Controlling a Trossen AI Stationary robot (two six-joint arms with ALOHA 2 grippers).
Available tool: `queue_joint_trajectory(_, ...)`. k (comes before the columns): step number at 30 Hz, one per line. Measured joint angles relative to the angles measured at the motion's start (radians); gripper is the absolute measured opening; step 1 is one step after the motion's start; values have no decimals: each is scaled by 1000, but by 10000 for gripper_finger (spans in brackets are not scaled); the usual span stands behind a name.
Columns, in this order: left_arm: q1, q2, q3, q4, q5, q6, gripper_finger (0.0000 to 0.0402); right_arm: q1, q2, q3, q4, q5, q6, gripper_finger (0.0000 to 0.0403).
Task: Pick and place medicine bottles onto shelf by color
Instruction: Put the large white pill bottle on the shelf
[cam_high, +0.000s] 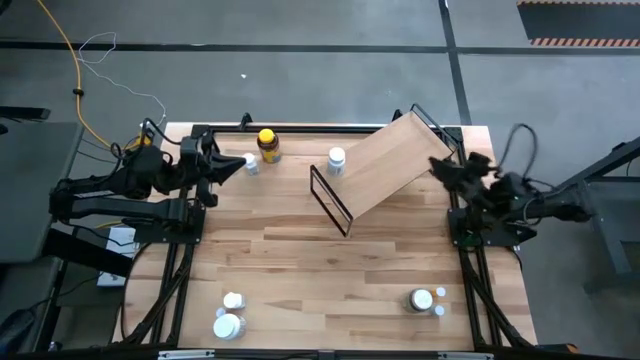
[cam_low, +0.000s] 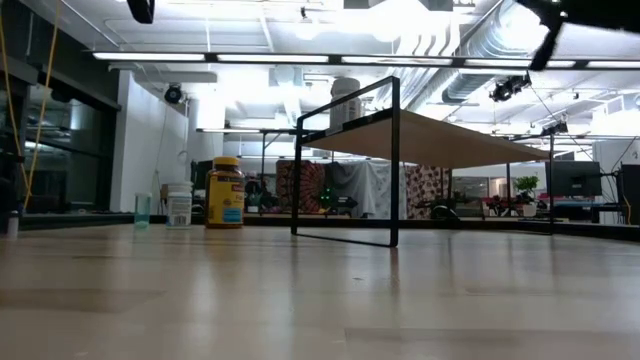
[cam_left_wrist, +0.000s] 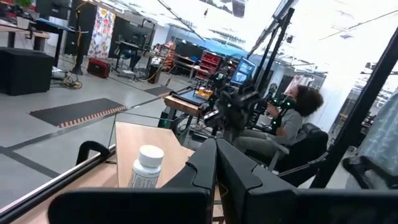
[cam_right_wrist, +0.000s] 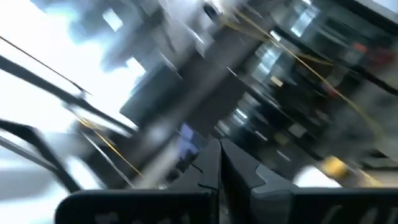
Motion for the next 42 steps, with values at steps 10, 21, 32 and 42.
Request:
queue_joint_trajectory(10,0,0,0,-1,-24,0,3,-145,625,498,-683,-35,144,0)
queue_joint_trajectory(21,0,0,0,-2,-26,0,3,-399,1050,722,-748,-341,87,0)
queue_joint_trajectory(32,0,0,0,-1,-26,0,3,-434,1249,865,-752,-465,60,0)
queue_joint_trajectory(42,0,0,0,-2,-27,0,3,-429,1259,877,-754,-493,65,0)
